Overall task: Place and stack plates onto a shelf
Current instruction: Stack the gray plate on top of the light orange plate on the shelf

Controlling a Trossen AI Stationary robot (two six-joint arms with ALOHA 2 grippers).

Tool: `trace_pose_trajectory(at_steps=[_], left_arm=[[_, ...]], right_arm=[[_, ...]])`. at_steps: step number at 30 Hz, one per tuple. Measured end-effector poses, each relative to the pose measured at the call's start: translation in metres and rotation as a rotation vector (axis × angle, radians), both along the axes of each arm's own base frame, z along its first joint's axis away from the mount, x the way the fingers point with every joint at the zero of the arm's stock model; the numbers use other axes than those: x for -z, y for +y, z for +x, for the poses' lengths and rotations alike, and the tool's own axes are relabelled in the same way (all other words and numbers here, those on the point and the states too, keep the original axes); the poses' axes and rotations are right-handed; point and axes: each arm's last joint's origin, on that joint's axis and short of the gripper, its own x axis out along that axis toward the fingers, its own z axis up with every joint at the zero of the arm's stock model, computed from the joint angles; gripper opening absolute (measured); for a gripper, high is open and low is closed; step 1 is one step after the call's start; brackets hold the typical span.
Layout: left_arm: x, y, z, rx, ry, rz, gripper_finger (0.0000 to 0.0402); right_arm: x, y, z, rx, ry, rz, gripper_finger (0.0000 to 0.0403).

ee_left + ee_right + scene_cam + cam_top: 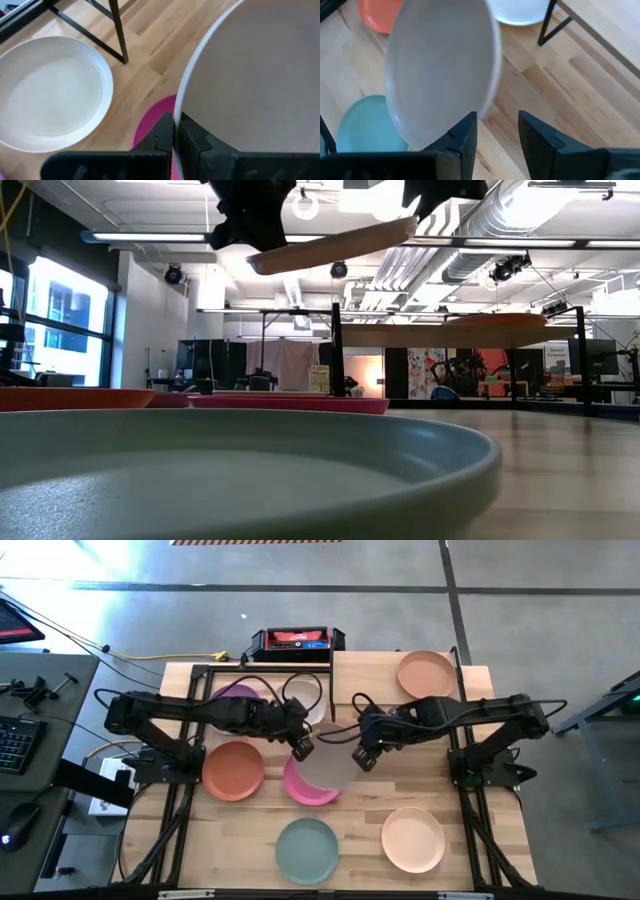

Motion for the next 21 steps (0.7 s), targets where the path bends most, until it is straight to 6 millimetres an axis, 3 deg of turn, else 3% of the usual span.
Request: trace_pose_trajectory(at_steps=[13, 21], left_arm=[[0.0, 0.003, 0.0, 0.023, 0.016, 0.022, 0.0001], [0.0, 0.003, 0.0, 0.036, 0.018, 0.033, 0.0001]], right_arm=[[0.027, 0.001, 0.024, 0.096, 0.072, 0.017, 0.0118], [0.031, 0.001, 0.027, 0.135, 0.073, 0.031, 0.0061]])
